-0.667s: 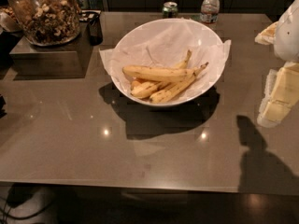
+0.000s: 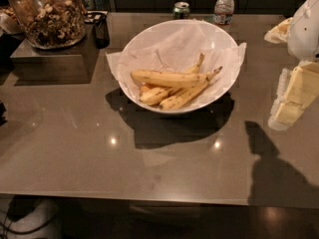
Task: Pick banana from white bowl
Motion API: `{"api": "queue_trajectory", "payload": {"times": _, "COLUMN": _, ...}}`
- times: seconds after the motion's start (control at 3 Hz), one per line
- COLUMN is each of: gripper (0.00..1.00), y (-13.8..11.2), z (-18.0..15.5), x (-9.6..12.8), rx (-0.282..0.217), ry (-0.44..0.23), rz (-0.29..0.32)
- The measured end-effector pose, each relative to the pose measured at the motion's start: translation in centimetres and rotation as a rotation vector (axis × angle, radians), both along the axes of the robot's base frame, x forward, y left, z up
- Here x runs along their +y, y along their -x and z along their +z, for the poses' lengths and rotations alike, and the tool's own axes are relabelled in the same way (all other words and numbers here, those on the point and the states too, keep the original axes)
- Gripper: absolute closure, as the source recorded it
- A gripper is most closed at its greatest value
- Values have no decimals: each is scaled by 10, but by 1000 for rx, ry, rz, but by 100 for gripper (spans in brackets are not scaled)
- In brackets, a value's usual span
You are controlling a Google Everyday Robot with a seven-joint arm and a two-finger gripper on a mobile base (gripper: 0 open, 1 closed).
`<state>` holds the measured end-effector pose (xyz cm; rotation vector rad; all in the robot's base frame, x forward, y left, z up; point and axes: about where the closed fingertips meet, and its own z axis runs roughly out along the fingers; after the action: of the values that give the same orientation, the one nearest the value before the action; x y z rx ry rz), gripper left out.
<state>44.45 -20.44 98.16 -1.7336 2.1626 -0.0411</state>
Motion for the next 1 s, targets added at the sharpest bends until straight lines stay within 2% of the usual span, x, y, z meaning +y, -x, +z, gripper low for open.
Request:
{"api": "queue_trajectory", "payload": {"times": 0.33, "gripper": 0, "y": -18, "z": 10, "x": 32, "rx": -17, "ry": -112, "rz": 111}}
{"api": "queue_trajectory", "payload": {"times": 1.0, "gripper": 0, "y": -53, "z": 32, "x": 107, "rx": -32, "ry": -264, "rz": 313}}
